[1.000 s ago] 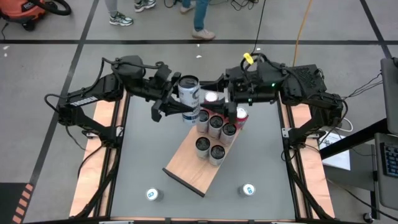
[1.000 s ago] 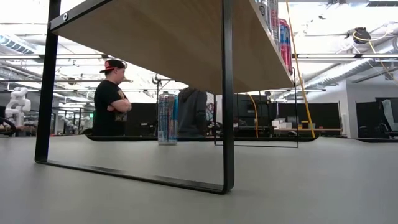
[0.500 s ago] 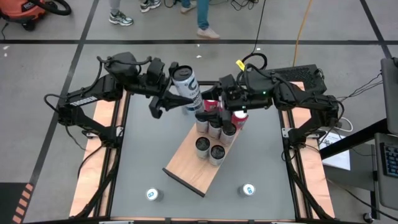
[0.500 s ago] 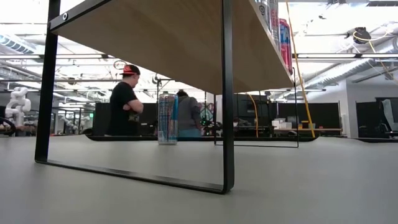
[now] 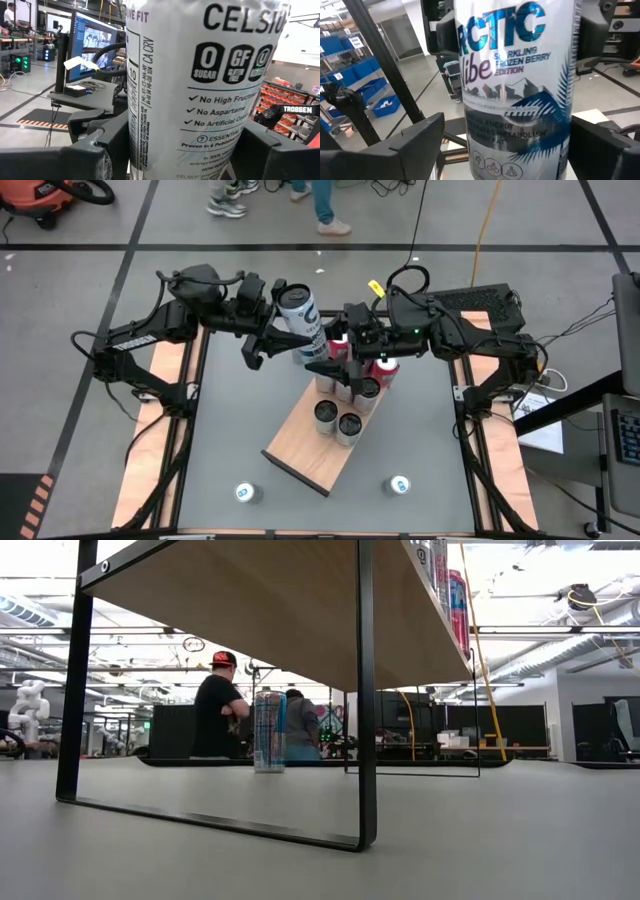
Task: Place canned beverage on shelf
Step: Put the white blue soda can on the shelf aligned with the other white blue soda cans
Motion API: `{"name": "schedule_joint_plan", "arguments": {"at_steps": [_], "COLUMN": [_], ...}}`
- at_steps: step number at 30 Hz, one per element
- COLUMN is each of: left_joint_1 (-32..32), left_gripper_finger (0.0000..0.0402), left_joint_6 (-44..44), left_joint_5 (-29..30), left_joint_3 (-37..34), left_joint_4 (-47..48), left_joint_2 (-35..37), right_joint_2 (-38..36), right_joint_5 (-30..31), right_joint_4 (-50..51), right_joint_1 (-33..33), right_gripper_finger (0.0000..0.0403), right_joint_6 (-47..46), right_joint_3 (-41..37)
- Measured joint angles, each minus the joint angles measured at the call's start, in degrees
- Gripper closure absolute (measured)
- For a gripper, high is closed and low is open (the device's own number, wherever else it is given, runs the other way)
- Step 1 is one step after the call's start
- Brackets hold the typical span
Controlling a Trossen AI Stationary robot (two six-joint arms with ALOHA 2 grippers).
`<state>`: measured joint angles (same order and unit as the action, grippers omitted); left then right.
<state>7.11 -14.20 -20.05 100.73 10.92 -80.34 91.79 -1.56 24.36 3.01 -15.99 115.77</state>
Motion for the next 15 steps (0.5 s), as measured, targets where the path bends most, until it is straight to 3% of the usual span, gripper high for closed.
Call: {"name": "schedule_joint_plan", "arguments": {"at_steps": [11, 15], "left_joint_1": [-0.04, -0.06], "left_gripper_finger": [0.0147, 0.0147], "left_joint_6": [-0.46, -0.47], "left_joint_5": [-0.07, 0.69], "left_joint_3": [0.04, 0.04], "left_joint_4": [0.07, 0.24], "left_joint_2": [-0.02, -0.02], "right_joint_2": [0.02, 0.02], "right_joint_5": [0.26, 0.28], "right_joint_4": [0.49, 0.52], "right_joint_1": [-0.04, -0.04], "right_gripper_finger": [0.0155, 0.0175], "right_joint_6": [0.8, 0.93], "right_joint_3": [0.0, 0.0]}}
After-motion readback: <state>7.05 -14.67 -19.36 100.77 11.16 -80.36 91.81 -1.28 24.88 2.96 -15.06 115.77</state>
